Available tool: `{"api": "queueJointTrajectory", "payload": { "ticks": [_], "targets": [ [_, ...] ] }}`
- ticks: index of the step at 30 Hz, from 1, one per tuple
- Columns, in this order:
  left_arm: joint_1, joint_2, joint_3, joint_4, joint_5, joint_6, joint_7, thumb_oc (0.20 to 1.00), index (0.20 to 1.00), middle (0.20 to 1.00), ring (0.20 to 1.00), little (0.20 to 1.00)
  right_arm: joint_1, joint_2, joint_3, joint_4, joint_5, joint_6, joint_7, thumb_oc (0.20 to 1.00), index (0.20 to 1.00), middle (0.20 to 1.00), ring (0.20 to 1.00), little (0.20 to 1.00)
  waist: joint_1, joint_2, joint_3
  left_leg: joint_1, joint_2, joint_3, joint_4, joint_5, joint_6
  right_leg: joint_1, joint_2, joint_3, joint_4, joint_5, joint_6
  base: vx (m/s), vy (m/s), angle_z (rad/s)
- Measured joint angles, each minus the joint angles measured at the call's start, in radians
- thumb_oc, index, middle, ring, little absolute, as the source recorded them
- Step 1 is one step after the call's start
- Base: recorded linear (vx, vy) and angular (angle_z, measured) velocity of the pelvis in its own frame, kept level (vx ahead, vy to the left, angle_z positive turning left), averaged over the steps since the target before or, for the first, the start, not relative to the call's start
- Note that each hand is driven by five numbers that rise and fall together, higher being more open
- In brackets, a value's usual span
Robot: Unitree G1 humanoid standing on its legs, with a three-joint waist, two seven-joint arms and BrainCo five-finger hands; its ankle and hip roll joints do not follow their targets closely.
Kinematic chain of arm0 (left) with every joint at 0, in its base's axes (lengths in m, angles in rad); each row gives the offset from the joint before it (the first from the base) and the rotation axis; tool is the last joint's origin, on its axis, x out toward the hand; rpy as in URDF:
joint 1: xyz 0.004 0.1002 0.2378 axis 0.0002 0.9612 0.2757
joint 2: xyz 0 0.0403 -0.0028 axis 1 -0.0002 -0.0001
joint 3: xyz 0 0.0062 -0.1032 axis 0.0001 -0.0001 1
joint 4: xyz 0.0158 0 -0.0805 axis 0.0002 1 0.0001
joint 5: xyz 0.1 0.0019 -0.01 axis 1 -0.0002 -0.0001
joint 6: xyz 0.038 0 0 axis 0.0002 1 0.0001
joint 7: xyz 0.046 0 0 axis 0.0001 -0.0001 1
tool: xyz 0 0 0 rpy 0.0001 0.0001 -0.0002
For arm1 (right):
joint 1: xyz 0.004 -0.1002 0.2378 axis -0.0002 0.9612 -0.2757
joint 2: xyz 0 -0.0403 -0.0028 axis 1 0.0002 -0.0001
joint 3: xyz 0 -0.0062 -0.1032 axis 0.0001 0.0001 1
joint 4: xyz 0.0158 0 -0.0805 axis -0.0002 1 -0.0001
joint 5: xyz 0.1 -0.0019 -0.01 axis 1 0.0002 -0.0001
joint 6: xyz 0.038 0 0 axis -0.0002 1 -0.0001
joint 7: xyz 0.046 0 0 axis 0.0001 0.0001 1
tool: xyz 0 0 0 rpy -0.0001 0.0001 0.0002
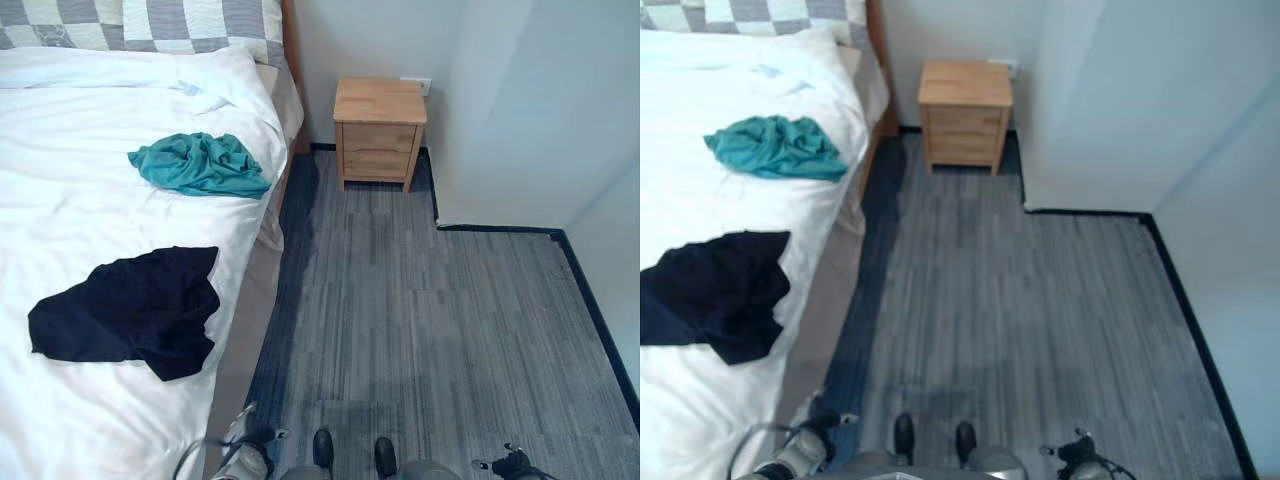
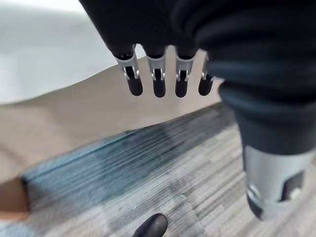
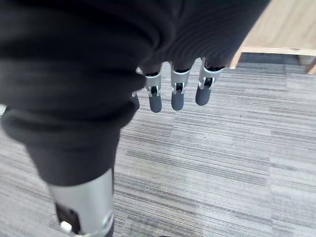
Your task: Tidy up the quilt and then pick up the clothes from the bed and put them into the laundry hamper.
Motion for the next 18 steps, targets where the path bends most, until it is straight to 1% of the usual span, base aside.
{"api": "queueJointTrajectory", "payload": {
  "ticks": [1, 2, 4, 5, 6, 7, 8, 9, 10, 11, 12, 13, 14, 15, 16, 17, 18],
  "targets": [
    [0.006, 0.004, 0.016, 0.011, -0.012, 0.004, -0.005, 1.0, 1.0, 1.0, 1.0, 1.0, 0.005, 0.009, -0.004, 0.0, 0.005, -0.001, 0.003, 1.0, 1.0, 1.0, 1.0, 1.0, -0.007, -0.014, -0.004, -0.015, -0.002, -0.001, 0.0, 0.002, -0.001, 0.003, -0.004, -0.031, -0.022, 0.005, -0.005, 0.12, -0.119, 0.04],
    [0.006, 0.002, 0.021, 0.011, -0.012, 0.003, -0.006, 1.0, 1.0, 1.0, 1.0, 1.0, 0.006, 0.011, -0.004, 0.008, 0.006, 0.002, 0.003, 1.0, 1.0, 1.0, 1.0, 1.0, -0.006, -0.017, -0.002, -0.017, 0.001, 0.001, 0.0, 0.002, -0.002, 0.004, -0.004, -0.039, -0.027, 0.006, -0.005, 0.23, -0.255, 0.11],
    [0.016, 0.001, 0.029, 0.015, -0.014, 0.003, -0.007, 1.0, 1.0, 1.0, 1.0, 1.0, 0.01, 0.016, -0.002, 0.028, 0.006, 0.005, 0.004, 1.0, 1.0, 1.0, 1.0, 1.0, -0.004, -0.019, -0.001, -0.005, 0.007, 0.003, 0.005, 0.001, -0.016, 0.022, 0.002, -0.04, -0.046, 0.008, -0.009, 0.19, -0.242, -0.07],
    [0.03, 0.002, 0.039, 0.016, -0.036, 0.003, -0.006, 1.0, 1.0, 1.0, 1.0, 1.0, 0.012, 0.021, -0.002, 0.033, 0.006, 0.005, 0.006, 1.0, 1.0, 1.0, 1.0, 1.0, 0.004, -0.022, -0.002, 0.005, 0.014, 0.024, 0.008, -0.003, -0.025, 0.025, 0.007, -0.039, -0.052, 0.004, -0.016, 0.15, -0.231, -0.22],
    [0.04, 0.002, 0.041, 0.015, -0.043, 0.002, -0.006, 1.0, 1.0, 1.0, 1.0, 1.0, 0.012, 0.022, -0.001, 0.034, 0.006, 0.005, 0.006, 1.0, 1.0, 1.0, 1.0, 1.0, 0.009, -0.021, 0.0, 0.005, 0.018, 0.029, 0.017, -0.009, -0.034, 0.025, 0.008, -0.042, -0.05, -0.004, -0.028, 0.14, -0.234, -0.27],
    [0.04, 0.003, 0.045, 0.03, -0.048, -0.002, -0.007, 1.0, 1.0, 1.0, 1.0, 1.0, -0.002, 0.024, -0.001, 0.039, 0.006, 0.002, 0.006, 1.0, 1.0, 1.0, 1.0, 1.0, 0.024, -0.025, 0.009, -0.018, 0.022, 0.036, 0.09, -0.015, -0.051, 0.03, 0.011, -0.048, -0.043, -0.015, -0.045, 0.12, -0.32, -0.25],
    [0.022, 0.016, 0.06, 0.03, -0.05, -0.013, -0.007, 1.0, 1.0, 1.0, 1.0, 1.0, -0.014, 0.045, -0.001, 0.052, 0.006, 0.003, 0.01, 1.0, 1.0, 1.0, 1.0, 1.0, 0.044, -0.064, 0.031, -0.117, 0.025, 0.058, 0.314, -0.044, -0.09, 0.028, -0.025, -0.054, -0.022, -0.025, -0.07, 0.29, -0.316, -0.22],
    [0.024, 0.019, 0.06, 0.033, -0.051, -0.014, -0.007, 1.0, 1.0, 1.0, 1.0, 1.0, -0.012, 0.047, -0.001, 0.057, 0.006, 0.002, 0.012, 1.0, 1.0, 1.0, 1.0, 1.0, 0.05, -0.075, 0.028, -0.142, 0.026, 0.066, 0.375, -0.036, -0.097, 0.033, -0.025, -0.056, -0.027, -0.02, -0.081, 0.3, -0.311, -0.01],
    [0.024, 0.022, 0.064, 0.034, -0.062, -0.016, -0.004, 1.0, 1.0, 1.0, 1.0, 1.0, -0.027, 0.039, 0.003, 0.053, 0.003, -0.002, 0.014, 1.0, 1.0, 1.0, 1.0, 1.0, 0.065, -0.064, 0.039, -0.273, 0.047, 0.063, 0.599, -0.038, -0.121, 0.041, -0.02, -0.066, -0.013, -0.041, -0.109, 0.22, -0.085, 0.17],
    [0.013, 0.019, 0.049, 0.028, -0.07, -0.016, -0.004, 1.0, 1.0, 1.0, 1.0, 1.0, -0.042, 0.029, 0.014, 0.059, -0.001, 0.003, 0.016, 1.0, 1.0, 1.0, 1.0, 1.0, 0.073, -0.049, 0.055, -0.334, 0.066, 0.061, 0.699, -0.046, -0.12, 0.055, -0.006, -0.065, -0.02, -0.042, -0.111, 0.27, 0.038, 0.01],
    [0.015, 0.01, 0.033, 0.022, -0.07, -0.018, -0.005, 1.0, 1.0, 1.0, 1.0, 1.0, -0.055, 0.015, 0.039, 0.073, -0.003, 0.007, 0.021, 1.0, 1.0, 1.0, 1.0, 1.0, 0.093, -0.048, 0.066, -0.346, 0.068, 0.072, 0.645, -0.045, -0.108, 0.061, -0.007, -0.06, -0.033, -0.033, -0.114, 0.44, 0.07, -0.23],
    [0.027, 0.005, 0.029, 0.019, -0.071, -0.014, -0.005, 1.0, 1.0, 1.0, 1.0, 1.0, -0.072, 0.01, 0.052, 0.071, -0.005, 0.007, 0.023, 1.0, 1.0, 1.0, 1.0, 1.0, 0.104, -0.03, 0.066, -0.358, 0.055, 0.093, 0.596, -0.043, -0.106, 0.088, 0.006, -0.04, -0.047, -0.033, -0.106, 0.65, 0.091, -0.36],
    [0.035, -0.009, 0.023, 0.012, -0.07, -0.016, -0.006, 1.0, 1.0, 1.0, 1.0, 1.0, -0.071, -0.004, 0.065, 0.072, -0.005, 0.006, 0.025, 1.0, 1.0, 1.0, 1.0, 1.0, 0.104, -0.03, 0.065, -0.333, 0.045, 0.11, 0.422, -0.03, -0.094, 0.099, 0.01, -0.031, -0.08, -0.032, -0.101, 0.38, 0.053, -0.26],
    [0.034, -0.021, 0.021, 0.014, -0.07, -0.017, -0.008, 1.0, 1.0, 1.0, 1.0, 1.0, -0.085, -0.011, 0.075, 0.083, -0.006, 0.002, 0.025, 1.0, 1.0, 1.0, 1.0, 1.0, 0.115, -0.004, 0.059, -0.309, 0.038, 0.146, 0.268, -0.007, -0.104, 0.106, 0.017, -0.022, -0.094, -0.032, -0.101, 0.55, 0.046, -0.27],
    [0.032, -0.036, 0.025, 0.013, -0.07, -0.018, -0.008, 1.0, 1.0, 1.0, 1.0, 1.0, -0.091, -0.021, 0.076, 0.085, -0.006, 0.005, 0.026, 1.0, 1.0, 1.0, 1.0, 1.0, 0.113, 0.009, 0.065, -0.288, 0.028, 0.171, 0.096, 0.038, -0.097, 0.11, 0.032, -0.022, -0.09, -0.027, -0.1, 0.58, 0.042, -0.21],
    [0.029, -0.039, 0.025, 0.014, -0.069, -0.017, -0.009, 1.0, 1.0, 1.0, 1.0, 1.0, -0.104, -0.024, 0.076, 0.083, -0.007, 0.004, 0.025, 1.0, 1.0, 1.0, 1.0, 1.0, 0.112, 0.018, 0.069, -0.3, 0.027, 0.172, 0.072, 0.057, -0.092, 0.124, 0.04, -0.017, -0.093, -0.045, -0.089, 0.83, 0.05, -0.19],
    [0.032, -0.039, 0.035, 0.016, -0.068, -0.017, -0.012, 1.0, 1.0, 1.0, 1.0, 1.0, -0.099, -0.023, 0.074, 0.091, -0.007, 0.004, 0.027, 1.0, 1.0, 1.0, 1.0, 1.0, 0.114, 0.019, 0.064, -0.272, 0.023, 0.187, 0.006, 0.078, -0.078, 0.15, 0.049, -0.011, -0.093, -0.068, -0.075, 0.48, 0.024, -0.15]
  ]
}}
